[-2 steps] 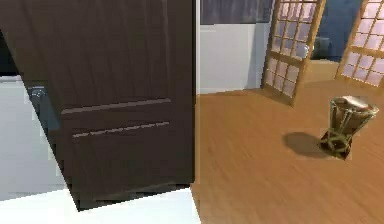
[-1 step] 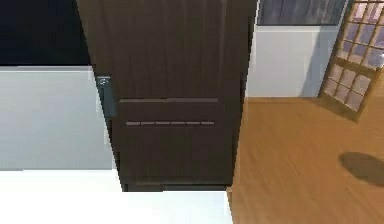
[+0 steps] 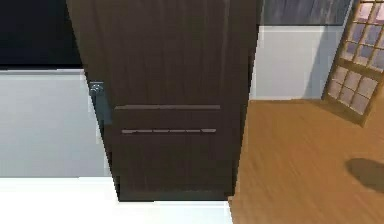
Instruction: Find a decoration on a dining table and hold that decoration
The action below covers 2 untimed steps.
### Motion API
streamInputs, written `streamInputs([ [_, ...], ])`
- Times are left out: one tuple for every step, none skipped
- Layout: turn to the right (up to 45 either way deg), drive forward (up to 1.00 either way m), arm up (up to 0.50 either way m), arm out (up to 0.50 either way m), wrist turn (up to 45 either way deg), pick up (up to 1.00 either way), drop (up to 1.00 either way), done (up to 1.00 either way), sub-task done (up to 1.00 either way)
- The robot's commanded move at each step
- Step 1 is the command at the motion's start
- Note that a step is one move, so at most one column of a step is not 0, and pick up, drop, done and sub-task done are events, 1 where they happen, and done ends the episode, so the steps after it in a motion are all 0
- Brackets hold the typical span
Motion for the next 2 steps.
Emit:
streamInputs([
  [45.0, 0.0, 0.0, 0.0, 0.0, 0.0, 0.0, 0.0, 0.0],
  [30.0, 0.0, 0.0, 0.0, 0.0, 0.0, 0.0, 0.0, 0.0],
])
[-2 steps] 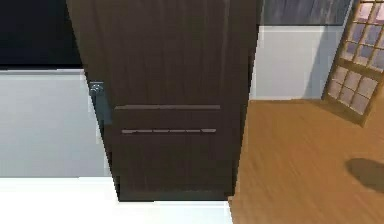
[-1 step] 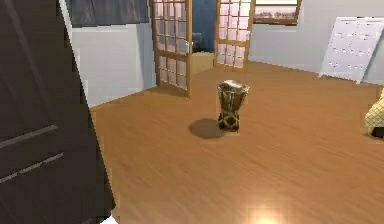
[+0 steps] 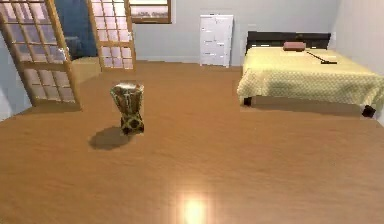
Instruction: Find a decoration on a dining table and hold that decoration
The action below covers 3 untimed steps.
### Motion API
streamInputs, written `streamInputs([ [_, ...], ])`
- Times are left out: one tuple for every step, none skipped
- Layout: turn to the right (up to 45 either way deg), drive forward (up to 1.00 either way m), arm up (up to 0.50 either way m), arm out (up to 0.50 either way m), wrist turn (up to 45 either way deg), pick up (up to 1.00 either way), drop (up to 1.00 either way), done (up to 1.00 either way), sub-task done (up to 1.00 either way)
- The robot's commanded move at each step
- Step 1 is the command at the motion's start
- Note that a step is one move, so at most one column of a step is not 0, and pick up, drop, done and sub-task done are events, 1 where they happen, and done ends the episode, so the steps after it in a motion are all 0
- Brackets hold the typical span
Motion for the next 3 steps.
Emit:
streamInputs([
  [0.0, 1.0, 0.0, 0.0, 0.0, 0.0, 0.0, 0.0, 0.0],
  [0.0, 1.0, 0.0, 0.0, 0.0, 0.0, 0.0, 0.0, 0.0],
  [3.0, 0.0, 0.0, 0.0, 0.0, 0.0, 0.0, 0.0, 0.0],
])
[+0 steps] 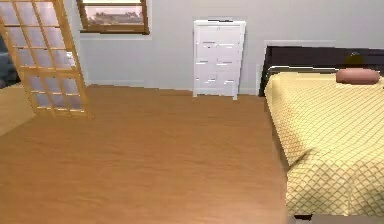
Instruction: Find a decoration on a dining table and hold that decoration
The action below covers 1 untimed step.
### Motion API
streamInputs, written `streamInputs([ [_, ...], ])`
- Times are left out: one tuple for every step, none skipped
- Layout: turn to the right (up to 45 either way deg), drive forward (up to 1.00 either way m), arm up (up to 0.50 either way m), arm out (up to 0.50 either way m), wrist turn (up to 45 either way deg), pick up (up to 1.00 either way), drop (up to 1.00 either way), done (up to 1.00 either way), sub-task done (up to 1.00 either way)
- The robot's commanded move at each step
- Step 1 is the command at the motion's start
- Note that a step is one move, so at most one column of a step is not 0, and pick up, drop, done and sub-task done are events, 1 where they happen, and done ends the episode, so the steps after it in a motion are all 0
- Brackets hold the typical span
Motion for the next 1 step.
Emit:
streamInputs([
  [0.0, 0.35, 0.0, 0.0, 0.0, 0.0, 0.0, 0.0, 0.0],
])
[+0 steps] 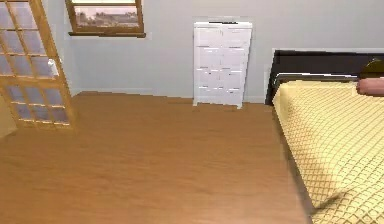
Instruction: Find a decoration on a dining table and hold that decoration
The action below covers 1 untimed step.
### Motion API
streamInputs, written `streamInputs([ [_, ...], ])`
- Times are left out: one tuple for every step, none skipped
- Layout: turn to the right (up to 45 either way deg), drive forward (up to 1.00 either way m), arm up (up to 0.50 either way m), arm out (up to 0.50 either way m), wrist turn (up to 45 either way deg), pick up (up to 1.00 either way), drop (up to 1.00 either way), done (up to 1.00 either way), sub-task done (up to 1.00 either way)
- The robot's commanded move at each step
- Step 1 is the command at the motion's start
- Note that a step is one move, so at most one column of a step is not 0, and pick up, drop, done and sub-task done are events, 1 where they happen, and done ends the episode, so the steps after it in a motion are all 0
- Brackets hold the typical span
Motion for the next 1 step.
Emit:
streamInputs([
  [-12.0, 0.0, 0.0, 0.0, 0.0, 0.0, 0.0, 0.0, 0.0],
])
